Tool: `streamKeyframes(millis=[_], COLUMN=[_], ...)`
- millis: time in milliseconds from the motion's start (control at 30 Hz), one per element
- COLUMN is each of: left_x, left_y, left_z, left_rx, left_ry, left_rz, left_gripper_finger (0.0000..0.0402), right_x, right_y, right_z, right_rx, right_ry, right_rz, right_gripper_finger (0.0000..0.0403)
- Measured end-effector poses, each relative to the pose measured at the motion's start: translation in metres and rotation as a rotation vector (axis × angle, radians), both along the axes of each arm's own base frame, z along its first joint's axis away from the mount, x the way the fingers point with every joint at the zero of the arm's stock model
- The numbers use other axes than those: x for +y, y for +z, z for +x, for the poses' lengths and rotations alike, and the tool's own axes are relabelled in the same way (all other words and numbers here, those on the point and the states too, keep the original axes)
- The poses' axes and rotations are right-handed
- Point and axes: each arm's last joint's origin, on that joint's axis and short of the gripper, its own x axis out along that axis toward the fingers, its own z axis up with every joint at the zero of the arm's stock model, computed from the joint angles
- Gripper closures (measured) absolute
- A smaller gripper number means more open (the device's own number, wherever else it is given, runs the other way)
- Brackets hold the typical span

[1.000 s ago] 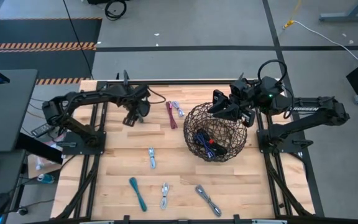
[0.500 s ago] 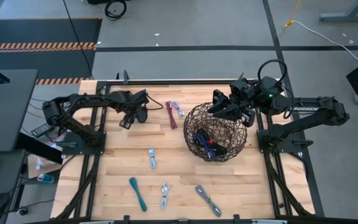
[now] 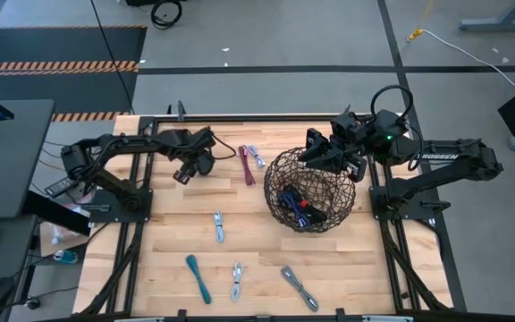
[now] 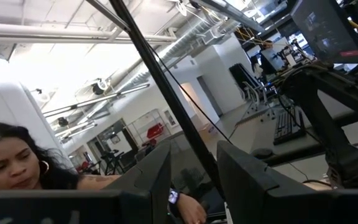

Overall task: Pick and place USB-C Cables
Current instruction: Put the green charger cable into the black wire basket

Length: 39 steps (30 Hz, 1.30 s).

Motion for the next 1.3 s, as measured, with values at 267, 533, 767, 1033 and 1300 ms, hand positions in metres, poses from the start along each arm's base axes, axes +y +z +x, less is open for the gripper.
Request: streamKeyframes(millis=[267,533,767,1033,1300], left_x=[0.004,0.007,0.006,-0.005,-0.029], left_y=[-0.022,-0.03,-0.031,-0.026,0.03], left_z=[0.005,0.015,0.013,0.021,0.077], left_rx=[0.072,0.025,0.035,0.009,-0.239], left_ry=[-0.019,-0.023,0.074,0.286,0.257], left_rz=[-0.041,-0.021,-0.044,-0.087,-0.088], left_gripper_finger=[0.0191,0.0192,0.0263,0.0374,0.0374], right_x=[0.0,0.0,0.0,0.0,0.0], right_y=[0.001,0.003,0.003,0.003,0.018], right_z=[0.0,-0.001,-0.001,-0.001,-0.013], right_rx=[-0.012,-0.034,-0.037,-0.037,-0.184], right_ry=[-0.002,-0.004,-0.006,-0.006,0.027], right_rz=[0.0,-0.001,-0.001,-0.001,-0.03], right_gripper_finger=[0.0268,0.0268,0.0268,0.0268,0.0269])
